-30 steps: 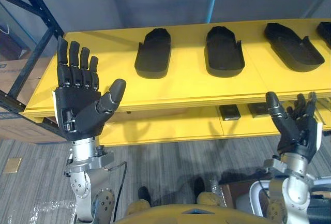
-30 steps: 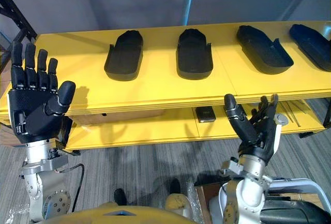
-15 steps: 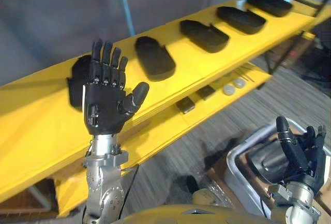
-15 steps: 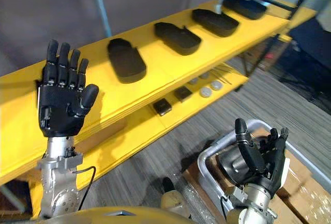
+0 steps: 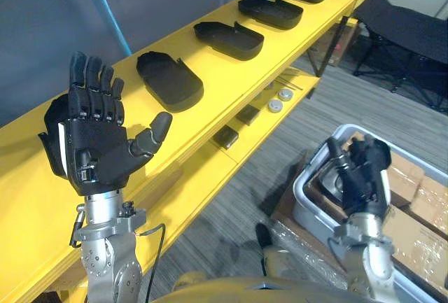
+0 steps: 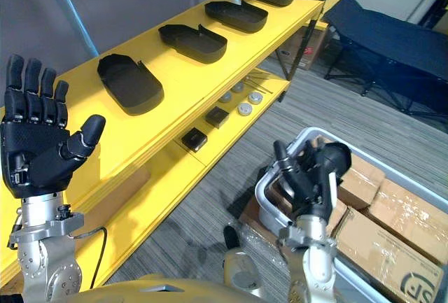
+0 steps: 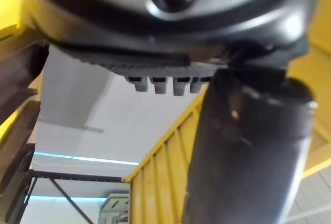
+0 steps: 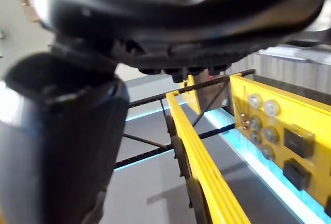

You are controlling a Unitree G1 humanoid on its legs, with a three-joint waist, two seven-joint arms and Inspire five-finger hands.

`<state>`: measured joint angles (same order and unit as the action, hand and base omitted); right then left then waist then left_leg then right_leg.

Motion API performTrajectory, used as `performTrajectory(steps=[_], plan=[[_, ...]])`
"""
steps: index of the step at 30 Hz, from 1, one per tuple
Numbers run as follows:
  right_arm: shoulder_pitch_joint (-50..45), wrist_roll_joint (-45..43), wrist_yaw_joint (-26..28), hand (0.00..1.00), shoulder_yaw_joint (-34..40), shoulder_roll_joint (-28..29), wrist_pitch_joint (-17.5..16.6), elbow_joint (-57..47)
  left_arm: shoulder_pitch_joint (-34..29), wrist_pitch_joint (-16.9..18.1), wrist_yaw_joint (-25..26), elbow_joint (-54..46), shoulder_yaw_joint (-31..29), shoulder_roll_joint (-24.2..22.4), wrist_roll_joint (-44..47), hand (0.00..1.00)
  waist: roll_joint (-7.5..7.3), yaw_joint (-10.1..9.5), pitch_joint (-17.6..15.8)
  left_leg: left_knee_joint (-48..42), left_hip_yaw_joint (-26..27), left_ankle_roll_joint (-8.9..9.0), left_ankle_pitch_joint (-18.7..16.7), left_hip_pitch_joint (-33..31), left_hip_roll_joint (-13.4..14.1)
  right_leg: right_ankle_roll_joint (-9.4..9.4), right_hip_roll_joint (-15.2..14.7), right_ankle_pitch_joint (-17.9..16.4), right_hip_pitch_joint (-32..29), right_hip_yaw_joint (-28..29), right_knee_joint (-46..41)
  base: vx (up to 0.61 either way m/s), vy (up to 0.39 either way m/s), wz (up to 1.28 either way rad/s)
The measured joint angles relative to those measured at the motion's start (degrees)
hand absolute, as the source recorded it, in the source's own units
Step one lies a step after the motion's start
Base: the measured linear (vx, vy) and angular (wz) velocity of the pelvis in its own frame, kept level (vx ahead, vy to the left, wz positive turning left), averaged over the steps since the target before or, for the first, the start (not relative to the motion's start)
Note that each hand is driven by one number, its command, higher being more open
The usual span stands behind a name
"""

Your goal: Walk over and take three plastic housings, then place them on the shelf

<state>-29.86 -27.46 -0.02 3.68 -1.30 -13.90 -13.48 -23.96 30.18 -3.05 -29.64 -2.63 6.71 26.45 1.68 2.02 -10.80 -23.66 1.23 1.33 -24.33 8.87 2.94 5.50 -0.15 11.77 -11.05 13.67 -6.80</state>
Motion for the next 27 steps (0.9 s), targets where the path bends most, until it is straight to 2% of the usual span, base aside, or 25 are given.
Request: performTrajectory(steps=[1,2,3,4,5,6,7,8,9,11,12,13,14,15,16,17,18,19,20,21,22,23,24,26,27], plan=[[-1.2,-2.5,2.2,1.0,-0.7,1.1,0.0,-0.1,-0.7,0.0,0.2,-1.2,-0.2,0.2,-0.1,1.0,-1.19,0.05,-0.6,-1.4,1.1,-0.28,-0.2,-0.4,-0.8,-0.1,-0.6,1.7,0.3,0.6,1.2,-0.37,0.068,-0.8],[-1.5,-5.3,4.9,1.0,-1.5,1.4,-0.1,-0.1,-1.2,0.1,0.3,-2.8,-1.2,0.4,0.1,1.0,-1.51,-0.36,-1.0,-1.0,3.2,-1.14,0.0,-1.5,-0.4,-3.4,-1.8,1.3,-0.2,-2.2,2.9,-0.35,0.049,-0.73],[-0.4,-5.8,5.5,1.0,-1.7,1.3,-0.1,0.1,-0.6,0.1,0.2,-2.8,-1.8,0.1,0.3,1.0,-1.55,-0.6,-1.6,-1.1,4.4,-1.3,0.3,-1.9,-0.1,-5.63,-2.3,-1.1,-2.7,-4.9,-1.2,-0.3,0.008,-0.69],[1.4,-5.9,5.7,1.0,-2.6,0.6,-0.1,0.3,-0.1,-0.1,0.3,-2.8,-2.2,0.0,0.6,1.0,-1.39,-0.45,-1.6,-1.1,5.5,-1.38,1.2,-2.8,0.7,-8.02,-3.2,-5.2,-6.6,-9.1,-11.6,-0.27,0.008,-0.45],[4.2,-4.6,4.9,1.0,-4.0,-1.0,-0.7,0.8,0.1,-0.5,1.0,-2.7,-2.2,0.2,-0.4,1.0,-0.8,-0.39,-1.5,-0.4,5.9,-1.09,2.4,-2.8,1.9,-7.94,-4.7,-9.8,-8.1,-12.9,-23.0,-0.32,0.002,-0.36],[8.0,-3.2,3.5,1.0,-6.2,-2.8,-1.5,2.6,0.3,-0.5,2.7,-2.2,-2.4,0.3,-2.4,1.0,-0.15,-0.53,-1.2,0.1,6.3,-0.72,3.4,-2.9,3.5,-7.96,-6.7,-13.3,-7.5,-15.7,-30.1,-0.28,-0.01,-0.26],[10.2,-2.1,2.8,1.0,-7.0,-3.5,-1.7,3.6,0.5,-0.6,3.6,-2.2,-2.7,0.3,-3.0,1.0,0.12,-0.72,-0.9,0.1,6.5,-0.34,3.8,-3.4,4.4,-7.97,-7.9,-14.8,-6.7,-16.9,-32.5,-0.24,-0.058,-0.33],[14.4,-1.8,1.7,1.0,-8.8,-3.7,-1.7,5.9,1.2,-0.6,4.3,-2.1,-3.3,0.3,-2.3,1.0,0.49,-1.77,-0.5,0.0,6.8,0.53,4.5,-4.6,6.0,-8.07,-10.8,-16.6,-5.3,-18.5,-34.7,-0.13,-0.086,-0.34],[16.2,-0.7,1.1,1.0,-9.6,-3.5,-1.7,7.0,1.5,-0.6,4.0,-2.1,-3.9,0.2,-1.4,1.0,0.46,-2.38,-0.3,0.1,7.1,1.0,5.0,-5.4,6.6,-8.04,-12.4,-16.8,-4.5,-19.2,-35.1,-0.13,-0.174,-0.42],[21.0,4.4,-1.6,1.0,-12.3,-3.2,-1.5,11.2,1.5,-0.7,2.8,-1.8,-5.6,-0.3,3.0,1.0,0.23,-4.82,0.0,0.3,8.2,3.29,6.6,-7.4,9.3,-8.02,-19.3,-16.6,-0.6,-20.6,-33.9,-0.07,-0.279,-0.45],[21.4,5.0,-2.1,1.0,-12.8,-3.2,-1.3,11.7,1.5,-0.7,2.8,-1.7,-5.9,-0.5,3.8,1.0,0.23,-5.23,0.0,0.3,8.3,3.99,7.0,-7.7,10.1,-8.02,-20.7,-16.6,0.6,-20.9,-33.1,-0.05,-0.369,-0.36],[21.8,6.4,-2.8,1.0,-13.6,-3.1,-0.3,12.6,1.5,-0.9,2.5,-1.6,-6.3,-1.3,6.1,1.0,0.11,-5.31,0.1,-0.2,8.3,5.53,7.8,-8.5,12.0,-7.45,-21.8,-16.3,3.0,-21.6,-30.3,-0.02,-0.437,-0.27],[21.6,6.9,-2.9,1.0,-13.7,-3.1,0.9,12.7,1.5,-0.9,2.6,-1.4,-6.4,-1.7,7.7,1.0,0.03,-5.31,0.2,-0.1,8.3,6.96,8.6,-8.8,13.8,-6.09,-21.6,-15.6,4.7,-22.4,-26.3,-0.02,-0.467,-0.36],[21.0,6.9,-2.9,1.0,-13.7,-3.0,1.8,12.7,1.5,-0.9,2.9,-1.2,-6.4,-2.1,8.7,1.0,-0.28,-5.28,0.3,0.3,8.2,8.61,9.5,-8.9,15.3,-3.53,-20.9,-14.0,6.7,-23.8,-20.8,-0.02,-0.536,-0.5],[19.6,7.0,-2.5,1.0,-13.1,-3.1,2.5,12.5,1.5,-0.9,3.4,-1.0,-6.4,-2.4,9.9,1.0,-1.34,-5.01,0.9,1.4,8.3,10.66,10.6,-8.9,16.9,2.61,-19.2,-14.4,8.8,-26.2,-14.7,-0.03,-0.735,-0.58],[18.2,6.8,-1.1,1.0,-10.8,-3.6,3.3,12.4,1.5,-1.1,3.5,-0.9,-5.7,-4.1,12.0,1.0,-1.83,-4.52,1.4,2.9,7.6,11.24,12.5,-8.9,18.9,7.72,-17.2,-19.5,9.7,-28.1,-13.0,-0.02,-0.627,-0.42],[17.2,6.8,-0.6,1.0,-9.0,-4.2,3.6,12.2,1.5,-1.5,3.4,-0.5,-4.6,-5.4,12.7,1.0,-0.94,-3.97,1.2,3.2,6.8,10.41,13.8,-9.5,20.1,7.31,-16.1,-20.9,9.6,-28.9,-13.1,-0.03,-0.626,0.03],[15.4,6.8,-0.6,1.0,-6.3,-5.2,3.8,12.2,1.5,-2.7,3.5,0.3,-2.4,-7.4,14.1,1.0,0.51,-2.23,0.8,3.5,5.3,7.8,16.8,-10.9,21.4,6.18,-14.4,-21.3,9.6,-30.4,-13.9,-0.04,-0.531,0.38],[11.5,6.6,-0.6,1.0,-1.5,-5.8,4.7,12.1,0.7,-4.4,2.9,0.6,0.3,-9.3,15.6,1.0,0.48,-0.49,0.7,3.3,5.6,2.79,23.8,-12.6,21.6,4.21,-13.8,-22.2,9.8,-31.6,-13.7,-0.04,-0.619,0.41],[9.1,6.6,-0.7,1.0,1.6,-5.8,4.6,11.6,0.7,-4.9,2.1,0.9,1.3,-9.8,16.7,1.0,-0.02,0.08,0.4,2.4,6.9,1.22,26.2,-13.8,21.8,3.06,-13.7,-22.2,10.4,-32.0,-12.7,-0.03,-0.456,0.17],[7.5,6.4,-0.9,1.0,3.7,-5.7,4.5,11.1,0.8,-5.3,1.3,1.4,1.7,-10.1,16.7,1.0,0.2,0.22,0.5,1.9,7.5,1.91,25.6,-14.3,21.5,2.45,-13.6,-22.0,10.6,-32.1,-12.0,-0.02,-0.278,-0.12],[5.4,6.3,-1.6,1.0,7.4,-5.6,4.5,10.0,0.8,-5.5,-0.2,1.8,2.3,-10.3,15.8,1.0,0.57,0.4,0.6,2.0,8.2,3.47,23.4,-14.4,18.8,1.39,-13.4,-21.4,10.6,-31.9,-10.7,-0.01,-0.251,-0.3],[4.3,6.3,-2.1,1.0,10.1,-5.7,4.5,9.4,0.4,-5.7,-1.5,1.9,2.5,-10.2,14.4,1.0,0.73,0.76,0.6,2.9,8.0,3.27,21.9,-14.3,15.0,0.79,-13.3,-20.9,10.5,-31.4,-9.7,0.0,-0.2,-0.36],[3.4,6.9,-3.6,1.0,11.7,-5.7,4.4,8.9,-0.3,-5.7,-3.1,2.1,2.3,-9.5,11.5,1.0,1.02,1.19,0.7,5.7,8.4,1.49,20.3,-13.3,11.8,0.33,-12.5,-20.6,10.1,-30.6,-9.0,0.01,-0.091,-0.28],[3.7,7.2,-4.8,1.0,11.6,-5.8,4.4,8.8,-0.4,-6.0,-4.7,2.8,2.3,-9.0,11.1,1.0,1.29,1.16,0.8,8.7,7.1,1.52,20.3,-12.0,11.2,0.29,-12.2,-20.3,9.7,-30.0,-8.9,0.0,-0.046,-0.23]])
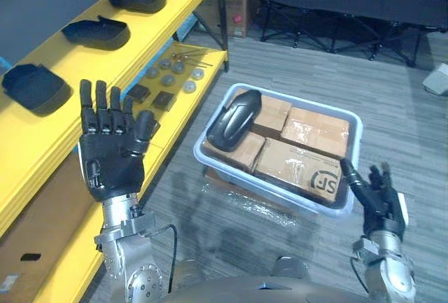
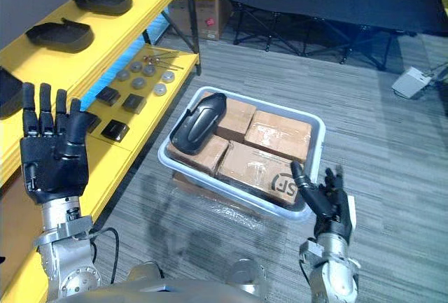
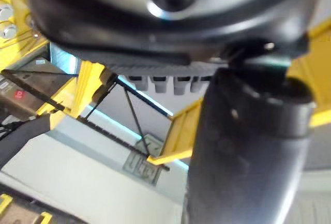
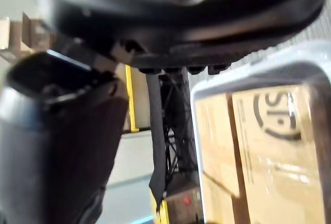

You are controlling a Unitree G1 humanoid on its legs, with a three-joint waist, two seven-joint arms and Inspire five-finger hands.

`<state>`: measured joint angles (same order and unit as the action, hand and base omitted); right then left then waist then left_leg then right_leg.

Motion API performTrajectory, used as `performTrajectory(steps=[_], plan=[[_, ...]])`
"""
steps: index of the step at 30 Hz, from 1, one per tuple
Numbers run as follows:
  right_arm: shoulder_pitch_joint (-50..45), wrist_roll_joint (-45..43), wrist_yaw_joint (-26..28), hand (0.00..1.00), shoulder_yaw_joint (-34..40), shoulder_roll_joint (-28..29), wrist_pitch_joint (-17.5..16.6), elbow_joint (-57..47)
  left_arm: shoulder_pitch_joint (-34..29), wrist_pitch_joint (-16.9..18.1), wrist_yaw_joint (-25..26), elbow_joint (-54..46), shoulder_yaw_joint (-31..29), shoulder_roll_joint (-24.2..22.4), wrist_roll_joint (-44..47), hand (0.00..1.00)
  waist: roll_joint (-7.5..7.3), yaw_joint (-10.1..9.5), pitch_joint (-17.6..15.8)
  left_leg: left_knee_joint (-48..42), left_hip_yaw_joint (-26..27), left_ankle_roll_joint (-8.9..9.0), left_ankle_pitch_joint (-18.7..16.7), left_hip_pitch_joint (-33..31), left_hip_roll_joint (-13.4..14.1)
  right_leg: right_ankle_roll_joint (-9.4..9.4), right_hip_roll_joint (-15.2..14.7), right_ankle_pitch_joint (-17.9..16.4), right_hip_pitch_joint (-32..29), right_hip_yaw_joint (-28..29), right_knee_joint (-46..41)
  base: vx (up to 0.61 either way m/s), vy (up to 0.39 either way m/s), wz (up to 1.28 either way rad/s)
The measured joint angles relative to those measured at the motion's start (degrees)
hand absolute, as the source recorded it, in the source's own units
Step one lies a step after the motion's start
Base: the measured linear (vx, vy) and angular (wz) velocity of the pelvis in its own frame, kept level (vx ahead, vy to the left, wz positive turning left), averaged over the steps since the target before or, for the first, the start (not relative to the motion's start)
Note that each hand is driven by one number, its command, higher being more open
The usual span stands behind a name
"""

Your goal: Walk over and take three plastic housings, then place them on the shelf

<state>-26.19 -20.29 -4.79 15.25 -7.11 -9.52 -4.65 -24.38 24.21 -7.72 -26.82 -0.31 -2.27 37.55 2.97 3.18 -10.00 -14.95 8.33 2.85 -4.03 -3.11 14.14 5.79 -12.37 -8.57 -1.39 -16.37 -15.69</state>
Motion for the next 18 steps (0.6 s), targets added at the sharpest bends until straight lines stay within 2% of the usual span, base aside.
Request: performTrajectory(steps=[3,4,5,6,7,10,11,15,18], plan=[[2.7,4.1,-2.9,1.0,-1.0,-1.4,0.4,0.5,0.0,-1.8,-3.2,2.8,0.0,1.0,-1.2,1.0,1.65,-0.46,0.9,6.3,-0.2,1.01,-0.7,2.9,-1.4,1.32,0.0,1.6,-1.5,1.6,0.8,-0.02,0.067,-0.25],[3.3,4.3,-3.2,1.0,-1.4,-1.6,0.5,0.7,0.0,-2.1,-3.4,3.1,0.0,1.2,-1.7,1.0,1.68,-0.47,0.9,6.6,-0.1,1.25,-0.8,3.2,-1.7,1.63,-0.2,1.8,-1.6,1.8,0.8,-0.03,0.172,-0.18],[6.2,4.8,-3.9,1.0,-2.8,-2.0,0.9,2.3,0.3,-3.5,-4.4,4.1,0.3,2.2,-2.7,1.0,1.77,-0.69,0.9,7.3,0.5,2.64,-1.8,4.0,-2.9,2.63,-1.3,2.5,-1.6,2.6,1.1,-0.04,0.179,-0.11],[7.6,5.6,-4.4,1.0,-3.5,-2.0,1.2,3.4,0.4,-4.0,-4.7,4.3,0.7,2.9,-3.0,1.0,1.78,-0.85,0.9,7.2,0.4,3.27,-2.3,4.0,-3.3,3.09,-1.7,3.0,-1.6,2.8,1.4,-0.07,0.231,-0.16],[11.0,7.2,-5.2,1.0,-4.9,-2.1,2.0,6.3,0.9,-5.1,-5.5,4.3,1.2,4.3,-4.3,1.0,1.14,-1.51,0.6,6.7,0.7,3.38,-2.9,3.7,-4.6,3.72,-2.8,4.5,-1.4,3.2,2.8,-0.09,0.224,-0.16],[21.9,13.4,-7.8,1.0,-8.8,-2.2,5.3,16.5,4.0,-8.2,-7.9,4.2,2.8,8.1,-6.5,1.0,-0.4,-3.87,-0.9,1.1,0.5,2.41,-5.6,-0.8,-6.6,4.45,-4.6,9.5,-1.4,2.5,8.2,-0.13,0.207,-0.1],[24.0,13.9,-8.5,1.0,-9.8,-2.4,5.8,18.2,4.5,-8.6,-8.0,4.2,3.1,8.5,-6.9,1.0,-0.46,-4.45,-1.3,-0.3,0.4,2.19,-6.1,-1.9,-6.7,4.49,-4.8,10.3,-1.4,2.4,9.1,-0.17,0.211,0.01],[39.4,19.7,-14.4,1.0,-13.7,-6.7,9.8,22.7,9.3,-10.9,-8.5,4.2,5.3,9.7,-6.5,1.0,0.65,-6.21,-6.8,-8.1,-2.2,1.43,-7.7,-9.4,-8.1,4.69,-5.7,15.1,-1.8,-0.9,13.2,-0.12,0.116,0.23],[47.3,20.4,-17.8,1.0,-13.7,-9.1,13.0,24.0,11.5,-10.9,-8.6,4.2,6.3,10.4,-6.7,1.0,0.57,-7.55,-9.1,-10.0,-3.6,1.33,-7.6,-12.8,-8.6,4.67,-5.7,16.8,-3.0,-2.2,14.7,-0.1,0.061,0.2]])
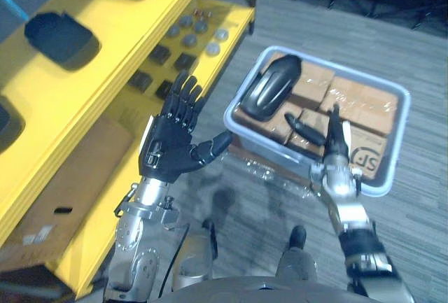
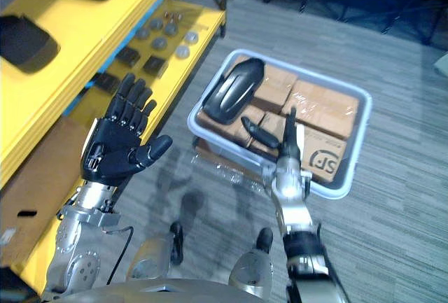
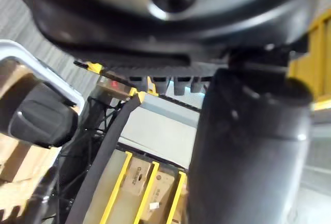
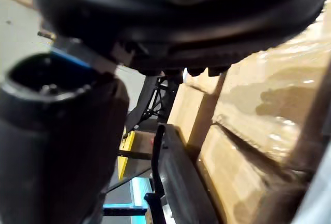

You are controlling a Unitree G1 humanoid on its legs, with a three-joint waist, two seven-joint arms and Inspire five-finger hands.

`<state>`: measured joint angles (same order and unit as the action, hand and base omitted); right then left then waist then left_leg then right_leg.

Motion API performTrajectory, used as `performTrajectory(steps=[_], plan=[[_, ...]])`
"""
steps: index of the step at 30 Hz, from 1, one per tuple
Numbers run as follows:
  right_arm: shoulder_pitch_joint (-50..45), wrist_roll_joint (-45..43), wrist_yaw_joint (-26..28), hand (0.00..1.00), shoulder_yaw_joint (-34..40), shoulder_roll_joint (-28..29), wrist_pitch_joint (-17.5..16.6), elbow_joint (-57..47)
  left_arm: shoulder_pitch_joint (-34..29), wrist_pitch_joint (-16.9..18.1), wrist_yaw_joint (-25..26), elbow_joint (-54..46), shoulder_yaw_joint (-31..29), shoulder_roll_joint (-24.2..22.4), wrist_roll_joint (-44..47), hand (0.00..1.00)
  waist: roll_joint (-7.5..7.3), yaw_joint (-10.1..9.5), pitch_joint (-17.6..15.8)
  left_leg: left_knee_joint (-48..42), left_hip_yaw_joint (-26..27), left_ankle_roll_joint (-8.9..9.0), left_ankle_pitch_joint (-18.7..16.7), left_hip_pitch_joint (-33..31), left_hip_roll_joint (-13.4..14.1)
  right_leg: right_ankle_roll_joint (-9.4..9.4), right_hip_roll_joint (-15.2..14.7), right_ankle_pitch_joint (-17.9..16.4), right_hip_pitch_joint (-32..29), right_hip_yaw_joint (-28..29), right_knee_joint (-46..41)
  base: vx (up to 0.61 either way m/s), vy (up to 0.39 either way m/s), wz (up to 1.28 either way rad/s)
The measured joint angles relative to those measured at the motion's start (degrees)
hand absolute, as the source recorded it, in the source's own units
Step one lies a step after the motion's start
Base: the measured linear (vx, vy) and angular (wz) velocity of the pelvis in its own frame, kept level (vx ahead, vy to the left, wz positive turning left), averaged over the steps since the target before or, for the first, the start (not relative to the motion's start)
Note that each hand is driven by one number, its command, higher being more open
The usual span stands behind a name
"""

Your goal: Walk over and take three plastic housings, then place them on the shelf

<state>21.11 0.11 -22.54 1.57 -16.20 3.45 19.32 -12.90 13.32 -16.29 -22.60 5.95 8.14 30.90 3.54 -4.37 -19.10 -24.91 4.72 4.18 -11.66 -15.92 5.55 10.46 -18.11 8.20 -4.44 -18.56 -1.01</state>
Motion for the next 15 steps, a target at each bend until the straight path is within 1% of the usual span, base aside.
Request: performTrajectory(steps=[1,3,4,6,8,9,11,12,13,14,15], plan=[[2.5,1.3,-1.1,1.0,0.0,-0.8,1.3,0.7,0.5,0.0,0.0,0.0,0.4,0.2,-0.1,1.0,-0.09,-0.53,-0.8,-0.6,-0.3,-0.2,0.2,-0.9,-0.1,0.02,0.0,0.3,-0.4,-0.2,0.3,-0.05,0.041,0.18],[7.5,2.1,-3.6,1.0,0.0,-2.6,4.2,1.6,1.3,0.0,0.0,0.0,2.1,0.3,-0.1,1.0,0.3,-1.25,-3.5,-2.0,-1.6,-0.34,0.3,-2.1,-0.4,0.07,-0.1,0.4,-0.3,-1.1,0.2,-0.05,0.037,0.16],[8.6,2.2,-4.3,1.0,-0.1,-2.8,4.7,2.4,1.5,0.0,0.0,0.0,2.5,0.3,-0.1,1.0,0.35,-1.53,-4.0,-2.0,-1.8,-0.35,0.3,-2.2,-0.5,0.07,-0.2,0.4,-0.3,-1.3,0.2,-0.02,0.016,0.18],[13.2,3.9,-5.9,1.0,0.0,-4.6,6.8,8.2,2.0,0.2,-0.1,0.0,4.7,0.3,0.0,1.0,1.13,-2.01,-4.8,-3.1,-3.2,-0.37,0.3,-3.8,-0.9,0.08,-0.2,0.4,-0.4,-2.5,0.1,0.0,0.01,0.21],[16.7,3.9,-7.2,1.0,-0.1,-5.7,7.9,13.0,2.5,0.3,-0.1,0.2,5.9,0.6,0.0,1.0,1.67,-2.61,-5.9,-3.2,-3.6,-0.37,0.3,-4.0,-1.0,0.08,-0.2,0.4,-0.4,-2.9,0.0,0.0,0.005,0.11],[18.6,3.9,-8.3,1.0,-0.1,-6.9,8.5,15.9,3.6,0.6,-0.1,1.4,7.1,1.0,0.1,1.0,2.37,-3.37,-6.3,-3.9,-4.0,-0.36,0.3,-4.8,-1.0,0.09,-0.1,0.4,-0.7,-3.2,-0.2,-0.01,0.003,0.08],[22.0,3.6,-9.5,1.0,-0.1,-8.7,9.6,20.2,5.2,0.7,0.1,3.7,8.4,1.0,0.2,1.0,3.18,-4.08,-6.8,-4.4,-4.6,-0.38,0.3,-6.1,-1.0,0.09,0.0,0.5,-1.6,-3.5,-0.6,-0.03,0.008,0.09],[23.1,3.4,-9.9,1.0,0.0,-9.3,10.0,21.5,5.8,0.8,0.2,4.6,8.8,1.0,0.2,1.0,3.42,-4.4,-7.0,-4.7,-4.8,-0.4,0.3,-6.6,-1.0,0.09,0.0,0.4,-2.0,-3.5,-0.8,-0.06,0.024,0.08],[26.2,1.9,-10.6,1.0,-0.1,-11.2,10.9,25.5,6.9,0.8,0.9,7.0,10.0,1.0,0.2,1.0,3.73,-5.09,-7.1,-5.2,-5.1,-0.51,0.4,-7.7,-1.1,0.09,-0.1,0.5,-2.9,-3.5,-1.1,-0.05,0.025,0.05],[27.2,1.2,-10.7,1.0,0.0,-11.6,11.3,26.8,6.9,0.7,1.1,7.6,10.2,1.0,0.2,1.0,3.79,-5.25,-7.2,-5.2,-5.1,-0.51,0.4,-7.8,-1.1,0.09,-0.1,0.5,-2.9,-3.6,-1.2,-0.04,0.022,0.07],[28.3,1.2,-11.0,1.0,-0.1,-12.4,12.0,28.7,7.1,0.8,1.3,8.8,10.6,1.0,0.3,1.0,4.21,-5.62,-7.5,-5.5,-5.3,-0.51,0.4,-7.8,-1.1,0.09,-0.1,0.4,-2.8,-3.8,-1.5,-0.02,0.009,0.06]])
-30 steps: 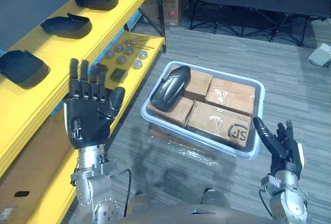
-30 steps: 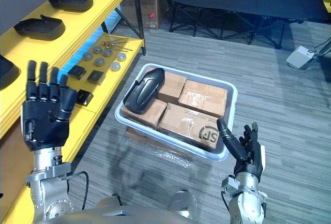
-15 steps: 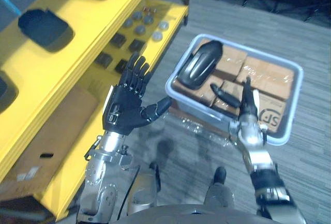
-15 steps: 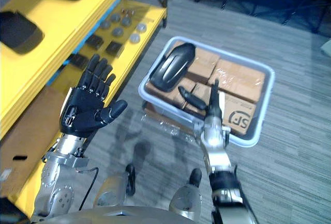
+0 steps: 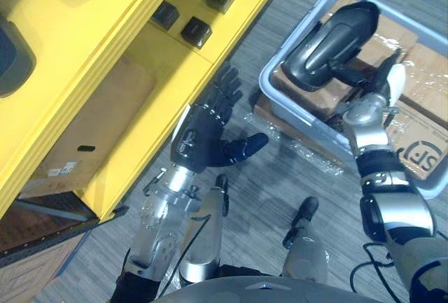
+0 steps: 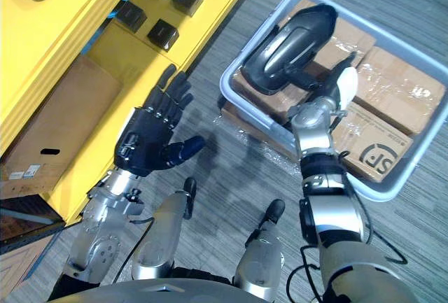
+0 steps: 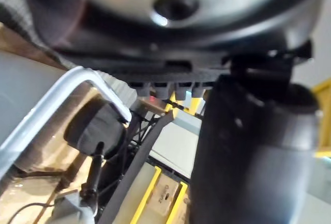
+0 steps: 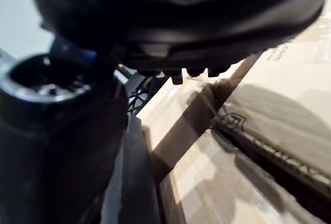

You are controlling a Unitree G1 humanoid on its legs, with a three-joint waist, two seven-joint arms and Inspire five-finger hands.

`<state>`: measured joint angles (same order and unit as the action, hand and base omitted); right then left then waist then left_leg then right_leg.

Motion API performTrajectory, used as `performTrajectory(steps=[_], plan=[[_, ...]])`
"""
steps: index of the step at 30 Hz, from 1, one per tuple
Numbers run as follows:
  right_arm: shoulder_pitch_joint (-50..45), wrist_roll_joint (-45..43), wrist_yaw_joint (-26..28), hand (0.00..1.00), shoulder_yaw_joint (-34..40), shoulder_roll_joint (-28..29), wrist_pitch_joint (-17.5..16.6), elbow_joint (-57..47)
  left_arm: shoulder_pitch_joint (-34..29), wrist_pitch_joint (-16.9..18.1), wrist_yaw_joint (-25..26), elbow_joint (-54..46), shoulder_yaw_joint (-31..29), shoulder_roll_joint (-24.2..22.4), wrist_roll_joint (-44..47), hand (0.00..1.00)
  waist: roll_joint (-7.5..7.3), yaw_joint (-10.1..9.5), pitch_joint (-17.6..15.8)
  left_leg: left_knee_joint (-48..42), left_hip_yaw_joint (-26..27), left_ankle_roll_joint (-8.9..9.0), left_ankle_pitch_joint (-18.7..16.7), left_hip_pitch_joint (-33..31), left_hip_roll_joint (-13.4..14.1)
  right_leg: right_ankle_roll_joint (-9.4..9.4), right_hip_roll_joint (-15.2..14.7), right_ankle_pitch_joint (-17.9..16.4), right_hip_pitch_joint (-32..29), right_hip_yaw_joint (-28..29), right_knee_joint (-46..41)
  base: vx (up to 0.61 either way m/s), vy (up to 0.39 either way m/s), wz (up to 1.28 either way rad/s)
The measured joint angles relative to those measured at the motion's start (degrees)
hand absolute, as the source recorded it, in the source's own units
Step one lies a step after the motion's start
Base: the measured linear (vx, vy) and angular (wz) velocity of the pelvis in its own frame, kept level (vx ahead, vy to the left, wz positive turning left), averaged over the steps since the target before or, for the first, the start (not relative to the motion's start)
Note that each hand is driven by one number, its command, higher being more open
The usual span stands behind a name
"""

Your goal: Walk over and take three plastic housings, then place them on the shelf

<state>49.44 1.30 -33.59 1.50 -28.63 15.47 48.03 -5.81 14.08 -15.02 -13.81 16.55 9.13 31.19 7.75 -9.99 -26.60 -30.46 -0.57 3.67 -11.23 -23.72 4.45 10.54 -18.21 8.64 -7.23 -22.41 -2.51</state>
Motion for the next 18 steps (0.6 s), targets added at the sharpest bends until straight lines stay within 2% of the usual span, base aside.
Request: performTrajectory(steps=[1,5,6,9,13,18], plan=[[1.4,-0.2,-0.9,1.0,0.0,-1.7,0.6,2.5,0.7,0.0,0.5,1.3,0.9,0.0,0.1,1.0,0.98,-0.77,-0.5,-0.4,-0.5,0.0,0.0,0.0,0.0,-0.01,0.0,0.0,0.1,-0.5,-0.5,-0.03,0.007,0.07],[6.0,-2.3,-2.5,1.0,-2.0,-5.7,0.9,7.4,1.2,0.2,1.9,3.2,2.4,0.1,0.6,1.0,2.81,-2.31,-1.3,-0.5,-1.4,-0.17,0.4,-1.9,-0.3,-0.01,-0.1,0.0,-1.2,-1.7,-0.8,-0.07,0.005,0.09],[7.6,-2.8,-3.0,0.0,-2.6,-6.7,1.2,9.1,1.6,0.3,2.6,4.1,3.0,0.0,0.8,1.0,3.41,-2.87,-1.6,-0.5,-1.6,-0.25,0.5,-2.2,-0.3,-0.05,-0.1,0.0,-1.7,-1.8,-1.5,-0.08,0.002,0.08],[10.3,-5.7,-4.1,0.0,-3.5,-8.2,2.1,11.5,1.8,0.9,3.5,5.7,3.4,0.0,0.8,1.0,3.71,-3.89,-1.6,-0.7,-1.8,-0.36,0.7,-3.3,-0.3,-0.06,-0.1,0.0,-2.7,-2.0,-1.8,-0.08,0.003,0.04],[12.3,-6.2,-4.5,0.0,-6.5,-12.2,7.4,14.5,3.1,1.2,5.7,7.7,3.4,0.0,0.8,1.0,4.17,-5.08,-1.7,-1.5,-2.4,-0.43,0.7,-4.2,-0.5,-0.13,-0.4,-0.1,-3.0,-2.4,-2.5,-0.06,0.01,0.07],[12.5,-3.2,1.4,0.0,-6.6,-17.8,12.5,16.3,3.2,3.1,8.8,7.6,2.9,0.5,4.5,1.0,4.17,-5.42,-1.7,-1.4,-2.6,-0.52,0.9,-4.4,-0.6,-0.13,-0.4,-0.1,-2.9,-3.0,-2.6,-0.05,-0.004,0.03]])
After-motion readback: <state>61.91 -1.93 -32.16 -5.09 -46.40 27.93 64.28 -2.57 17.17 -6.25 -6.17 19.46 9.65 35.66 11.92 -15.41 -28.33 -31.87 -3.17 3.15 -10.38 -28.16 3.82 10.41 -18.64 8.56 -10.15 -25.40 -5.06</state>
